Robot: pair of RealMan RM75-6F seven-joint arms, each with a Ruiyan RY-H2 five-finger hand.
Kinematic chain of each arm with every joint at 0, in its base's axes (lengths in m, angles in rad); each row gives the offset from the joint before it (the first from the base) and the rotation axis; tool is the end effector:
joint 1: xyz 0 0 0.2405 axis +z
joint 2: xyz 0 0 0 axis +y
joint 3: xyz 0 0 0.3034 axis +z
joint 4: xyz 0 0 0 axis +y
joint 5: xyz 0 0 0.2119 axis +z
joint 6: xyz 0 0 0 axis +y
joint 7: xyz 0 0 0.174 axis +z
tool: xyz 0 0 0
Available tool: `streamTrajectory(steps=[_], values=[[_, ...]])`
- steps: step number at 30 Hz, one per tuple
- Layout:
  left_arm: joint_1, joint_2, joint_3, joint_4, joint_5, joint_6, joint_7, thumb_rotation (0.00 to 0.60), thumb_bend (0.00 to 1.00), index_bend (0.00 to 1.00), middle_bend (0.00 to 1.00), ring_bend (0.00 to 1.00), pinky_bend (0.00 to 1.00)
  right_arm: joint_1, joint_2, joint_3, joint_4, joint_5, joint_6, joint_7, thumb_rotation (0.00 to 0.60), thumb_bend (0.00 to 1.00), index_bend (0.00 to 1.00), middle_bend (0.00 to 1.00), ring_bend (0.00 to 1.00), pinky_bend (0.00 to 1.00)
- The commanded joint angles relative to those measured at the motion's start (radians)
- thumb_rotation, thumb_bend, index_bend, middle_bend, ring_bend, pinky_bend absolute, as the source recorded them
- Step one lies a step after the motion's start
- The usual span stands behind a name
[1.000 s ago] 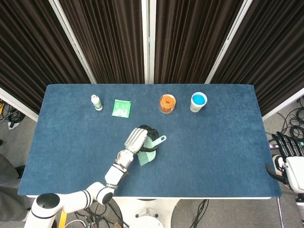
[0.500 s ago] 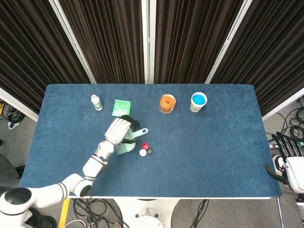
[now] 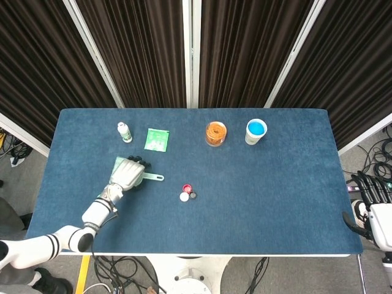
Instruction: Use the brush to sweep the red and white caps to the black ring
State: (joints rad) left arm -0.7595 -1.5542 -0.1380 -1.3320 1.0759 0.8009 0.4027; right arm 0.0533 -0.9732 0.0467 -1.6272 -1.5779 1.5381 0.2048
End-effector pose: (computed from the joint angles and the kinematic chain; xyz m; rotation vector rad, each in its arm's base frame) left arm -0.2181 0.4160 -0.0436 -1.9707 -0.8899 -0.6727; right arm -0.3468 -0.2026 0.2310 1.3845 -0.9122 1.0122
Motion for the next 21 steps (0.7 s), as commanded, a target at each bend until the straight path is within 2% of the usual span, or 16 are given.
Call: streamTrajectory(steps=[1, 4, 8, 14, 17, 21], values=[[0.065, 0.083, -0.009, -0.095, 0.01, 0.07, -0.108, 0.6, 0.18, 0.21, 0.25, 0.14, 0.18, -0.001, 0.002, 0.0, 0.001, 0.003, -0.001, 0.002, 0.6, 0.22, 0.0, 0.02, 0.0, 0.0], [0.15, 0.156, -0.015, -0.129, 0.069, 0.19, -0.234, 0.6, 0.18, 0.21, 0.26, 0.14, 0.18, 0.003, 0.004, 0.002, 0.004, 0.011, -0.012, 0.007, 0.6, 0.22, 0.0, 0.02, 0.0, 0.0], [0.265, 0.238, -0.013, -0.092, 0.107, 0.337, -0.373, 0.6, 0.17, 0.21, 0.26, 0.14, 0.18, 0.021, 0.0, 0.002, 0.016, 0.016, -0.048, 0.033, 0.6, 0.22, 0.0, 0.02, 0.0, 0.0], [0.41, 0.304, 0.036, -0.01, 0.12, 0.466, -0.433, 0.6, 0.17, 0.23, 0.26, 0.14, 0.18, 0.046, -0.023, 0.005, 0.036, 0.018, -0.083, 0.042, 0.6, 0.23, 0.0, 0.02, 0.0, 0.0], [0.483, 0.323, 0.062, -0.027, 0.148, 0.549, -0.464, 0.6, 0.16, 0.24, 0.26, 0.14, 0.18, 0.053, -0.043, -0.001, 0.038, 0.009, -0.093, 0.039, 0.6, 0.23, 0.0, 0.02, 0.0, 0.0], [0.567, 0.331, 0.099, -0.063, 0.198, 0.671, -0.429, 0.6, 0.16, 0.25, 0.26, 0.14, 0.18, 0.054, -0.064, -0.006, 0.042, -0.009, -0.082, 0.029, 0.6, 0.23, 0.0, 0.02, 0.0, 0.0]])
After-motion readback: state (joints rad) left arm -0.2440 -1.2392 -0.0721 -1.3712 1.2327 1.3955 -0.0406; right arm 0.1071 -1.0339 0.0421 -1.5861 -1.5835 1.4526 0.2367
